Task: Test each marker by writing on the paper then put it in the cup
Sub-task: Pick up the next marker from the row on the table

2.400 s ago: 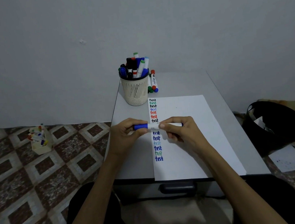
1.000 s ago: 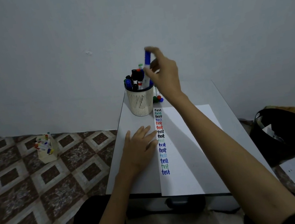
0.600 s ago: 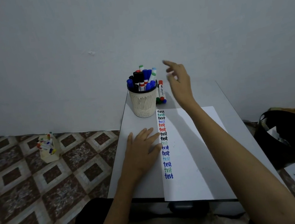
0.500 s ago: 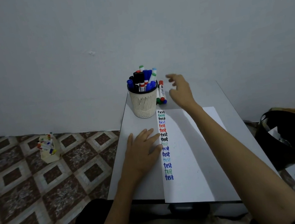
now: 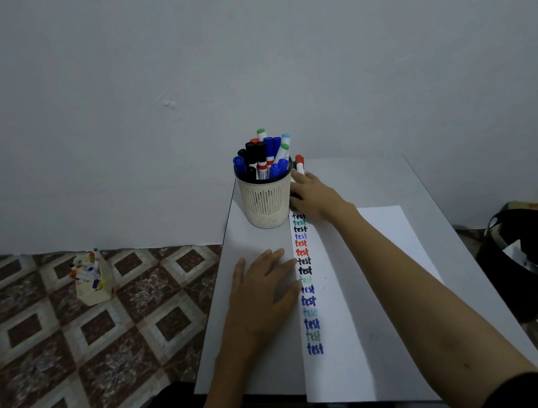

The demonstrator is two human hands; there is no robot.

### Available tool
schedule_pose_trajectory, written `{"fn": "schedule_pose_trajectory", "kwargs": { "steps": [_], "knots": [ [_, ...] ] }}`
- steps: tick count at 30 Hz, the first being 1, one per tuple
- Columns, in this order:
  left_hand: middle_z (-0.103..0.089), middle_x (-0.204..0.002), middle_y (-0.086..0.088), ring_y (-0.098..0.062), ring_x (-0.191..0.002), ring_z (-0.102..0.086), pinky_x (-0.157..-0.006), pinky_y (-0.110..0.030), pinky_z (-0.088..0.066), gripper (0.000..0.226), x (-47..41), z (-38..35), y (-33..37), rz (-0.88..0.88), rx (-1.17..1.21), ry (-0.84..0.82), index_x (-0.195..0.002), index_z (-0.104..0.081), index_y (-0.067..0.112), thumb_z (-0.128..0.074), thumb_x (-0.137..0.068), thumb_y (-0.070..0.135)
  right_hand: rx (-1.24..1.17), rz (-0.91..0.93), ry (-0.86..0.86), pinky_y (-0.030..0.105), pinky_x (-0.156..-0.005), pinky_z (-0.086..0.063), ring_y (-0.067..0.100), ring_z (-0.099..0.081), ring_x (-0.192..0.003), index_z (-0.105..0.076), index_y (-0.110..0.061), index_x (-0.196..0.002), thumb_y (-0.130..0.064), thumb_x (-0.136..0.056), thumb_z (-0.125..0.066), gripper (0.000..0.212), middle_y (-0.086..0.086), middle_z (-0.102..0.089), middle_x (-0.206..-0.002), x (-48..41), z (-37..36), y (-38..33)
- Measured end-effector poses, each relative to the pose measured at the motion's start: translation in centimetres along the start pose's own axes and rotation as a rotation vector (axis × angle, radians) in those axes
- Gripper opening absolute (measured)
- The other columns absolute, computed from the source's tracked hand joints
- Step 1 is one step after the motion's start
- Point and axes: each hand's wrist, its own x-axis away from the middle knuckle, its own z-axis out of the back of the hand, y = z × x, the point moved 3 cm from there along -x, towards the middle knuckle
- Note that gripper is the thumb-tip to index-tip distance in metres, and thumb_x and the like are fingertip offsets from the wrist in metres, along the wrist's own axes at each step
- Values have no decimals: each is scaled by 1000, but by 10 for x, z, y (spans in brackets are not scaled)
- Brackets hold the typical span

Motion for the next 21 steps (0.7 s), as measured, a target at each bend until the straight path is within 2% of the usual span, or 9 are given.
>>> {"fn": "schedule_pose_trajectory", "kwargs": {
  "steps": [5, 7, 10, 14, 18, 21],
  "knots": [
    [-38, -146, 8, -5, -137, -23, -115, -37, 3, 67, -1, -1, -1, 8, 23, 13, -133, -47, 29, -25, -81, 63, -65, -12, 156, 43, -103, -40, 29, -32, -138, -56, -22, -130, -29, -97, -46, 35, 4, -25, -158, 21, 4, 7],
    [-39, -145, 8, -4, -137, -24, -115, -38, 2, 65, -1, -1, -1, 3, 34, 23, -133, -48, 29, -27, -81, 62, -61, -15, 214, 40, -99, -43, 28, -43, -130, -54, -23, -133, -29, -96, -48, 38, 6, -31, -155, 28, 6, 10],
    [-39, -145, 8, -4, -137, -24, -115, -38, 2, 65, -1, -1, -1, 2, 39, 25, -132, -49, 29, -27, -81, 62, -103, -52, 279, 39, -102, -41, 27, -48, -127, -46, -25, -140, -32, -92, -54, 49, 5, -35, -153, 43, 11, 18],
    [-38, -145, 10, -4, -136, -24, -116, -38, 2, 66, -1, 0, 0, 3, 26, 23, -132, -49, 30, -26, -79, 64, -209, -80, 398, 33, -97, -45, 23, -55, -117, -51, -19, -135, -24, -88, -62, 49, 4, -50, -142, 58, 15, 25],
    [-42, -142, 9, -5, -135, -28, -115, -39, -1, 63, 0, 1, 0, -3, 32, 45, -129, -52, 30, -29, -80, 62, -406, -98, 716, 28, -91, -51, 23, -64, -105, -66, -9, -115, -3, -88, -63, 28, 7, -66, -122, 76, 28, 28],
    [-43, -142, 8, -6, -134, -30, -115, -41, -3, 64, -1, 2, 2, -7, 24, 45, -129, -52, 29, -29, -79, 63, -754, -149, 921, 33, -78, -58, 24, -68, -89, -66, -9, -104, -11, -87, -67, 18, 7, -70, -101, 97, 41, 20]
  ]
}}
